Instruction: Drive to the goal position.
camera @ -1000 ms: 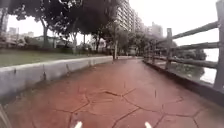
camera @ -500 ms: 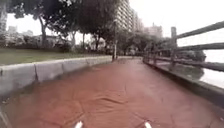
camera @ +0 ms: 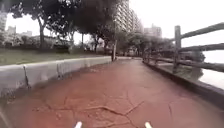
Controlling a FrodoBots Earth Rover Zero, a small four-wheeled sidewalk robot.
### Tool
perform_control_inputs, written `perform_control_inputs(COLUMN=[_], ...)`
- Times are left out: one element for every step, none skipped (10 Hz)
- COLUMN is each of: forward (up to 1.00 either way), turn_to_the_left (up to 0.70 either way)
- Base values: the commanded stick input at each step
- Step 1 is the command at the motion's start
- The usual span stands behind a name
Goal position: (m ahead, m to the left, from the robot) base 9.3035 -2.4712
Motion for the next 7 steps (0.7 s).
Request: perform_control_inputs(forward=[0.5,0.5,0.5,0.5,0.5,0.5,0.5], turn_to_the_left=[0.0,0.0,0.0,0.0,0.0,0.0,0.0])
